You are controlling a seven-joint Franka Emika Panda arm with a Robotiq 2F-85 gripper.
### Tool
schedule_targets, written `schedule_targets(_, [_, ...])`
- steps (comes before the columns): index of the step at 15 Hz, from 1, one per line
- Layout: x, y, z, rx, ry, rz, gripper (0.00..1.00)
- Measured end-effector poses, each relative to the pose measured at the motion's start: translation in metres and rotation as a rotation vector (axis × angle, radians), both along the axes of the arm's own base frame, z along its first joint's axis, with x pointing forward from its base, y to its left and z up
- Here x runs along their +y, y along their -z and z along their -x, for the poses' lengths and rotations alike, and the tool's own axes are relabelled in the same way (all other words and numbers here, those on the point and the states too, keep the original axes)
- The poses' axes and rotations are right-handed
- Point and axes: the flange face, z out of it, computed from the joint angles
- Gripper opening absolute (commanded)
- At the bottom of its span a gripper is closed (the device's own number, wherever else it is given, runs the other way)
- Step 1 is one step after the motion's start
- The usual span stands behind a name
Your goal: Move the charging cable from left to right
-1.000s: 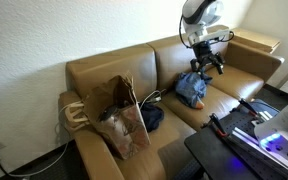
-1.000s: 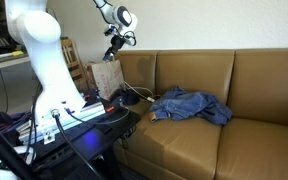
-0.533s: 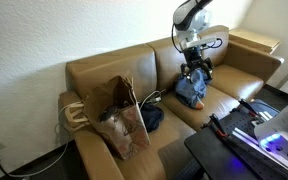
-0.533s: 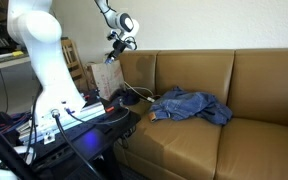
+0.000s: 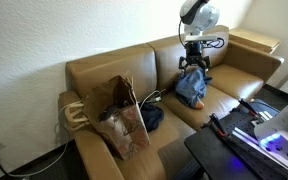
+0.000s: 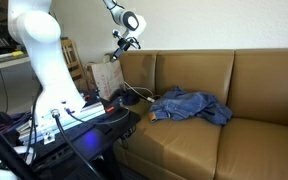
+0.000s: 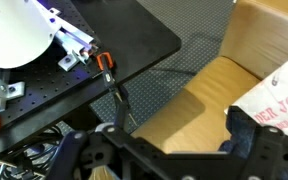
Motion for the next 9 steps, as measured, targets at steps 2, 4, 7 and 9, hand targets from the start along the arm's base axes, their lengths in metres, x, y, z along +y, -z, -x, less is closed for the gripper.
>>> schedule_targets(2, [-0.016,-0.006,-0.004,-0.061,0.089,-0.014,1.00])
schedule_targets(4, [-0.022,-0.012,-0.003,-0.153,0.150,0.003,1.00])
schedule_targets(7, [-0.022,-0.021,0.006,-0.264,0.268,0.010,1.00])
schedule_targets(9, [-0.026,-0.025,0.012,-0.286,0.313,0.007,1.00])
